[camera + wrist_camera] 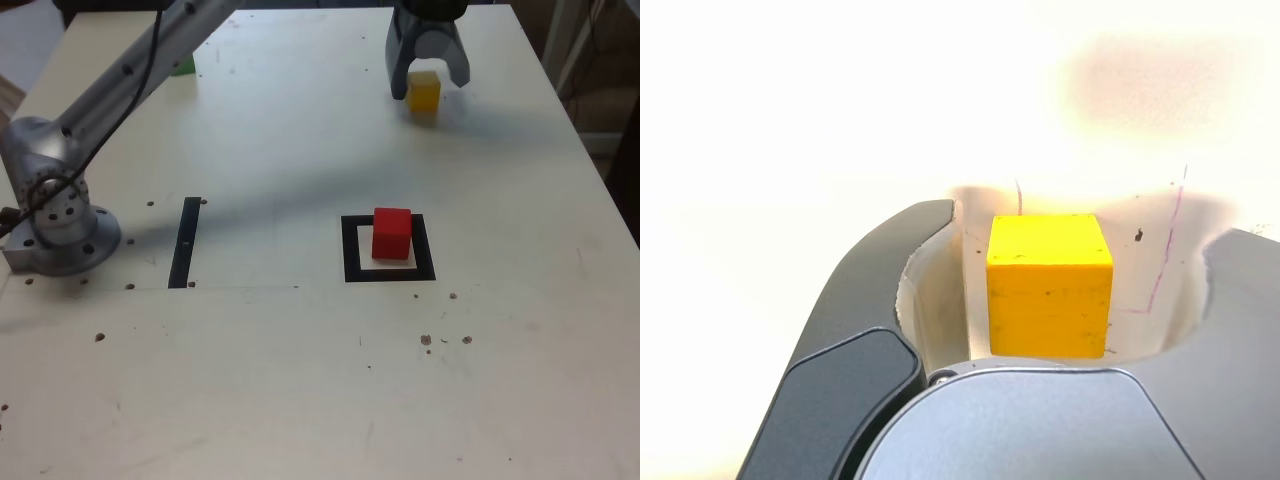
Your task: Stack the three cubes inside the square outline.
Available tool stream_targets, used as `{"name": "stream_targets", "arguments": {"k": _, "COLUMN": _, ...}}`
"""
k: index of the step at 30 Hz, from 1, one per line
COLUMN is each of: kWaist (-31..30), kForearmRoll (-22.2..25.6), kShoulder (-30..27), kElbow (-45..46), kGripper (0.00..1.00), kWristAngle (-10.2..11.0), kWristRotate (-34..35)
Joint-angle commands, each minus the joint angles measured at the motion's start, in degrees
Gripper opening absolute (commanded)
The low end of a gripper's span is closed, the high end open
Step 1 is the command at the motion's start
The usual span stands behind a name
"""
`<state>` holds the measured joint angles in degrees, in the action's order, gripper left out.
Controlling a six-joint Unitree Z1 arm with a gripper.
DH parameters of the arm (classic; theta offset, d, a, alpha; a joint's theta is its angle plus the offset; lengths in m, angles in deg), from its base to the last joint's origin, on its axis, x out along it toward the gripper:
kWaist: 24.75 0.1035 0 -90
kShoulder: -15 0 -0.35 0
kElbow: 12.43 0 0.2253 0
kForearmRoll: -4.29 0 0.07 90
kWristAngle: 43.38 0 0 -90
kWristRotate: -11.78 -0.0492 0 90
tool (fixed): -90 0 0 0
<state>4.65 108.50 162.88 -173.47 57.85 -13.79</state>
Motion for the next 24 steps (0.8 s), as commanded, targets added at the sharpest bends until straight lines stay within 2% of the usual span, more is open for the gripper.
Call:
{"name": "stream_targets", "arguments": {"k": 1, "kWaist": 0.1, "kForearmRoll": -0.2, "kShoulder": 0.5, "kElbow": 0.4, "kGripper": 0.49, "kWristAngle": 0.1, "kWristRotate": -0.1}}
{"name": "stream_targets", "arguments": {"k": 7, "kWaist": 0.2, "kForearmRoll": -0.7, "kShoulder": 0.3, "kElbow": 0.7, "kGripper": 0.35, "kWristAngle": -0.1, "kWristRotate": -0.2}}
{"name": "stream_targets", "arguments": {"k": 14, "kWaist": 0.2, "kForearmRoll": -0.5, "kShoulder": 0.1, "kElbow": 1.4, "kGripper": 0.28, "kWristAngle": -1.8, "kWristRotate": -0.4}}
{"name": "stream_targets", "arguments": {"k": 19, "kWaist": 0.2, "kForearmRoll": -0.4, "kShoulder": -0.3, "kElbow": 1.6, "kGripper": 0.18, "kWristAngle": -2.0, "kWristRotate": -0.7}}
{"name": "stream_targets", "arguments": {"k": 24, "kWaist": 0.1, "kForearmRoll": 0.1, "kShoulder": -1.0, "kElbow": 1.5, "kGripper": 0.15, "kWristAngle": -2.3, "kWristRotate": -0.7}}
